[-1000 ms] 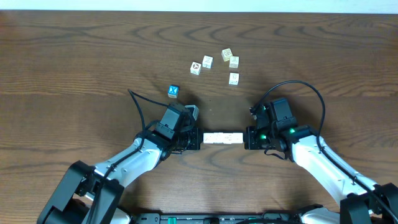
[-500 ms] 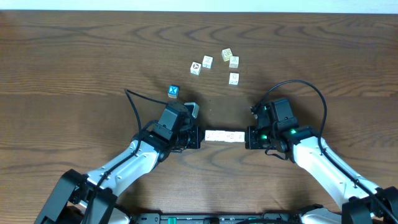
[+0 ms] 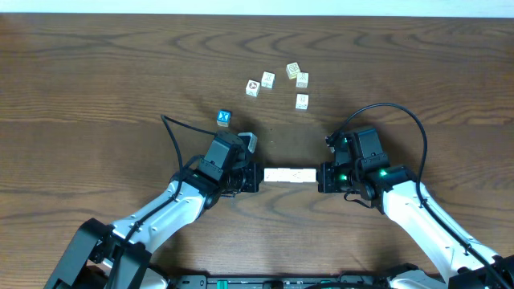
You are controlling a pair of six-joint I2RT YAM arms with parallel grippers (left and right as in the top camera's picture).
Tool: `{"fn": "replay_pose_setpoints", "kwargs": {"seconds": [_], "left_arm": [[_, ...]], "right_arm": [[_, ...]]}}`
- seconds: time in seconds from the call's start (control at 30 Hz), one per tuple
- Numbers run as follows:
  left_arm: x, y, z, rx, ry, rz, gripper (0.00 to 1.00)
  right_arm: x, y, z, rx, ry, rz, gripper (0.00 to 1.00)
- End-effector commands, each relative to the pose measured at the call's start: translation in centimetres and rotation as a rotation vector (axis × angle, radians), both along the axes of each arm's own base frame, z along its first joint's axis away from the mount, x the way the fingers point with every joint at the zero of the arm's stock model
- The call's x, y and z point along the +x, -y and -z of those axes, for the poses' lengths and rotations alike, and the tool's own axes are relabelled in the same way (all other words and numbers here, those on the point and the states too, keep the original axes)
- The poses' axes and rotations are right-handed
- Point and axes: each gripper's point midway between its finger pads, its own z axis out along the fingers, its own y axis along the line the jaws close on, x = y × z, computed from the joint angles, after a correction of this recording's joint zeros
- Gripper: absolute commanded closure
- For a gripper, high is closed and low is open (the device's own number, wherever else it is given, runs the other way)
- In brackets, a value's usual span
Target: Lift 4 blocks
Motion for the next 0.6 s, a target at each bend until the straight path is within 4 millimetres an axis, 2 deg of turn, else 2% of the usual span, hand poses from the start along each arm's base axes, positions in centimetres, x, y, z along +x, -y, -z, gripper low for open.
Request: {"fn": "replay_pose_setpoints", "kwargs": {"seconds": [0.0,0.33,0.57], "left_arm": [[-1.18,2.43,-2.31,-0.115,-0.004,0.09,0.93],[-1.16,2.43,-2.4,-0.116,-0.003,0.088,0.93],[-1.05,2.5,-3.3,-0.13,0.021,0.09,0.93]], "right_arm": [[-1.63,-3.88,-2.13,0.163,-0.019,-0.127,0.99],[-1.61,-3.89,-2.15,0.161,-0.014,-0.134,0.99],[-1.61,-3.88,-2.15,0.161,-0.014,-0.133,0.99]]}}
